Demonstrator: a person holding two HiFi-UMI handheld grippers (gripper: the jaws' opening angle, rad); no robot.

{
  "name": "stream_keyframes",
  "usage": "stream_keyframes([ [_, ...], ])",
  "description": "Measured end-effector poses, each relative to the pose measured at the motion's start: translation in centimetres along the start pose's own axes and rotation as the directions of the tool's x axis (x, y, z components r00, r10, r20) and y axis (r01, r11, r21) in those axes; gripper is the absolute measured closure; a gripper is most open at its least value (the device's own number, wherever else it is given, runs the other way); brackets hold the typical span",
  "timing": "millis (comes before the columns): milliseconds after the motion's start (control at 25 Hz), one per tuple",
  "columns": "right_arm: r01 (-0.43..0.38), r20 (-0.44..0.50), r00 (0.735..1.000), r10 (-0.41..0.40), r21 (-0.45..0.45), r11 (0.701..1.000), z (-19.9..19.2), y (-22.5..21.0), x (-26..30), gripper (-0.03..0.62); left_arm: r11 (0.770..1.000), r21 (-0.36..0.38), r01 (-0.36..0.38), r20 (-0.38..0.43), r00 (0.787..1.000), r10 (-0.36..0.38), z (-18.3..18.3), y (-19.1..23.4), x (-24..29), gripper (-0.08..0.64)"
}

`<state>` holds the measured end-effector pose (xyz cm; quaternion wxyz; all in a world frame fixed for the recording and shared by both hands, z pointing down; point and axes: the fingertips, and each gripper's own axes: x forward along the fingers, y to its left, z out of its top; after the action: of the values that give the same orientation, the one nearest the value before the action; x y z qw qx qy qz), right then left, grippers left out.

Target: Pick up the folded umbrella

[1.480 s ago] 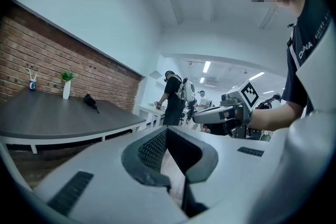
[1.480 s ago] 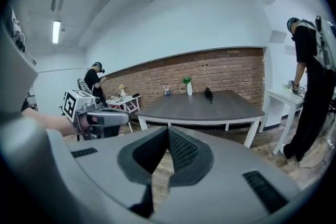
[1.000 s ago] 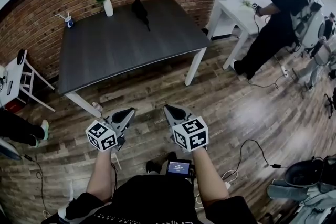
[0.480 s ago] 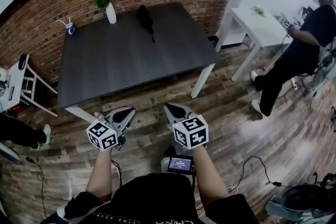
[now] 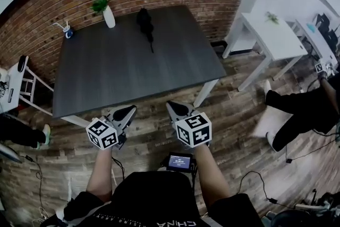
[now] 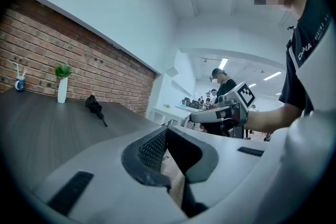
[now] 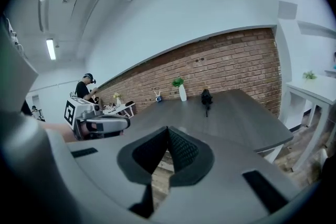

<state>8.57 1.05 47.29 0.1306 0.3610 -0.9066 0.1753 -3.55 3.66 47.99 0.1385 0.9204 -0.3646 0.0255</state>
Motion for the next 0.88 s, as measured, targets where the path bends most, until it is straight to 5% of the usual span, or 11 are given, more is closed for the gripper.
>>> stream_keyframes([
  [480, -0.046, -0.013, 0.999, 0.046, 0.042, 0.998, 1.2, -5.4, 4.4, 0.586, 0.999, -0.011, -0.034, -0.031, 0.999, 0.034, 0.3, 4.1, 4.5, 0.557],
  [880, -0.003, -0.039, 0.999, 0.004, 0.038, 0.999, 4.6, -10.5, 12.7, 0.586, 1.0, -0.029, 0.002, -0.011, 1.0, -0.003, 2.1, 13.6, 10.0, 0.557],
])
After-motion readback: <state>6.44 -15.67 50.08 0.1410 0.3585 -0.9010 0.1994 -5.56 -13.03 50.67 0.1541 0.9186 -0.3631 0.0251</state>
